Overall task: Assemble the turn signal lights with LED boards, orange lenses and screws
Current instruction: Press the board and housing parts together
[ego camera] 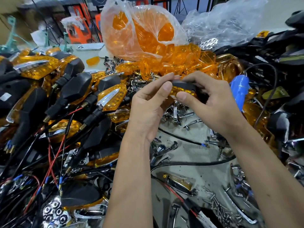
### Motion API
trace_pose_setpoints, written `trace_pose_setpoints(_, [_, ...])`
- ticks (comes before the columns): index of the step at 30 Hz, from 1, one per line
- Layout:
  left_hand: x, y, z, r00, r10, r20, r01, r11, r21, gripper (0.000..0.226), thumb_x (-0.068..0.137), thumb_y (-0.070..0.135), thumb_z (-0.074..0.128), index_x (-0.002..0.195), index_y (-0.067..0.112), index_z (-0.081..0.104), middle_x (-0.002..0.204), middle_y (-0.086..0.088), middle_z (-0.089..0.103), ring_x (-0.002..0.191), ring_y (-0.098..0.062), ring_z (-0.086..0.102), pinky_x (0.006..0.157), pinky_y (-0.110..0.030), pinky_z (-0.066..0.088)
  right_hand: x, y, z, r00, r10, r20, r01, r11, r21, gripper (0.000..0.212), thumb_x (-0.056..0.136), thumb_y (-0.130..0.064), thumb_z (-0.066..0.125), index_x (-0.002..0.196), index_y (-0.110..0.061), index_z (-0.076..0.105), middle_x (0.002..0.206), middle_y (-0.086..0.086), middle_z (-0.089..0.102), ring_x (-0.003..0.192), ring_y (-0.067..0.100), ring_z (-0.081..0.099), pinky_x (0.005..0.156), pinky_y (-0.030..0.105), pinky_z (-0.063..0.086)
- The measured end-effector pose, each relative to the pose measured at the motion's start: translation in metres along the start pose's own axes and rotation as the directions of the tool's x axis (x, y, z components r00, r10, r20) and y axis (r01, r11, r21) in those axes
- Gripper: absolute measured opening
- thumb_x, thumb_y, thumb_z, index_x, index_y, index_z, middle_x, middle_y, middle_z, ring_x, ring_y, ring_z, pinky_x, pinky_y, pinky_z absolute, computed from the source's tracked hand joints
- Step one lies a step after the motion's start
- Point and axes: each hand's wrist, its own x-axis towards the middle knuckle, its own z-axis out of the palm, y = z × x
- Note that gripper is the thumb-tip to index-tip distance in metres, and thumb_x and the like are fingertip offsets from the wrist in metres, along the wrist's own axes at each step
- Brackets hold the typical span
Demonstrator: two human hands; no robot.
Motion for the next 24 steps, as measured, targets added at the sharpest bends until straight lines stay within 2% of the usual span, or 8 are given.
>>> trace_pose_setpoints(5, [0.0002, 0.0013, -0.0049, 0.998, 0.034, 0.048, -0.036, 0.999, 0.032, 0.035, 0.089, 0.011, 0.07, 0.123, 0.002, 0.07, 0.121, -0.011, 0.075, 0.116, -0.024, 0.069, 0.096, -0.036, 0.057, 0.0002, -0.0024, -0.0018, 0.998, -0.062, -0.033, 0.062, 0.998, -0.008, 0.028, 0.094, -0.036, 0.074, 0.115, -0.019, 0.069, 0.095, -0.001, 0.072, 0.085, 0.026, 0.067, 0.075, 0.05, 0.052])
trace_pose_setpoints(8, [0.0021, 0.0014, -0.0059, 0.994, 0.093, 0.053, -0.097, 0.992, 0.079, 0.022, 0.093, 0.008, 0.068, 0.112, 0.012, 0.079, 0.119, -0.009, 0.076, 0.112, -0.026, 0.071, 0.094, -0.041, 0.058, 0.001, -0.0048, -0.0027, 0.995, -0.087, -0.058, 0.087, 0.996, -0.003, 0.029, 0.095, -0.036, 0.074, 0.114, -0.015, 0.071, 0.091, 0.003, 0.072, 0.079, 0.03, 0.065, 0.07, 0.051, 0.051])
trace_pose_setpoints(10, [0.0029, -0.0002, -0.0039, 0.992, 0.126, 0.029, -0.128, 0.985, 0.115, 0.019, 0.093, 0.009, 0.069, 0.106, 0.016, 0.082, 0.114, -0.008, 0.078, 0.103, -0.022, 0.073, 0.088, -0.039, 0.061, 0.0007, -0.0049, -0.0016, 0.997, -0.06, -0.041, 0.062, 0.997, 0.056, 0.028, 0.097, -0.035, 0.071, 0.114, -0.014, 0.071, 0.09, 0.006, 0.071, 0.078, 0.033, 0.065, 0.069, 0.053, 0.051])
trace_pose_setpoints(13, [0.0019, -0.0026, 0.0004, 0.986, 0.164, 0.022, -0.166, 0.976, 0.142, 0.022, 0.09, 0.013, 0.078, 0.112, 0.009, 0.078, 0.109, -0.007, 0.079, 0.087, -0.01, 0.072, 0.077, -0.024, 0.057, 0.0014, -0.0012, -0.0006, 0.999, 0.025, 0.028, -0.029, 0.986, 0.162, 0.024, 0.101, -0.03, 0.064, 0.116, -0.013, 0.072, 0.089, 0.004, 0.068, 0.078, 0.027, 0.062, 0.068, 0.049, 0.051])
trace_pose_setpoints(16, [0.001, -0.0037, -0.0017, 0.986, 0.146, 0.084, -0.156, 0.979, 0.134, 0.033, 0.092, 0.013, 0.075, 0.124, 0.007, 0.072, 0.122, -0.011, 0.075, 0.104, -0.017, 0.07, 0.088, -0.028, 0.054, 0.004, 0.0017, -0.0035, 0.993, 0.051, 0.104, -0.077, 0.962, 0.263, 0.023, 0.103, -0.028, 0.057, 0.119, -0.017, 0.069, 0.091, -0.007, 0.067, 0.08, 0.014, 0.061, 0.069, 0.033, 0.051])
trace_pose_setpoints(18, [0.0015, -0.004, -0.0037, 0.981, 0.158, 0.109, -0.174, 0.974, 0.148, 0.031, 0.092, 0.01, 0.073, 0.123, 0.006, 0.073, 0.123, -0.011, 0.075, 0.108, -0.02, 0.069, 0.09, -0.029, 0.054, 0.004, 0.0031, -0.0049, 0.986, 0.063, 0.154, -0.106, 0.95, 0.294, 0.022, 0.102, -0.028, 0.056, 0.12, -0.024, 0.067, 0.094, -0.008, 0.064, 0.086, 0.012, 0.061, 0.076, 0.035, 0.053])
trace_pose_setpoints(21, [0.0019, -0.0045, -0.0038, 0.979, 0.176, 0.1, -0.193, 0.961, 0.199, 0.027, 0.089, 0.002, 0.075, 0.114, 0.011, 0.078, 0.114, -0.008, 0.078, 0.105, -0.021, 0.072, 0.087, -0.029, 0.057, 0.0025, 0.0047, -0.0052, 0.977, 0.086, 0.196, -0.143, 0.944, 0.298, 0.027, 0.103, -0.03, 0.052, 0.125, -0.022, 0.066, 0.096, 0.001, 0.065, 0.088, 0.02, 0.061, 0.082, 0.04, 0.053])
trace_pose_setpoints(24, [0.0021, -0.0047, -0.0024, 0.981, 0.182, 0.069, -0.193, 0.955, 0.227, 0.026, 0.081, 0.008, 0.081, 0.106, 0.015, 0.081, 0.102, -0.006, 0.078, 0.091, -0.022, 0.067, 0.083, -0.031, 0.058, 0.0015, 0.0039, -0.0039, 0.976, 0.089, 0.2, -0.146, 0.945, 0.292, 0.033, 0.105, -0.029, 0.048, 0.129, -0.014, 0.065, 0.089, 0.004, 0.058, 0.082, 0.016, 0.055, 0.078, 0.032, 0.048])
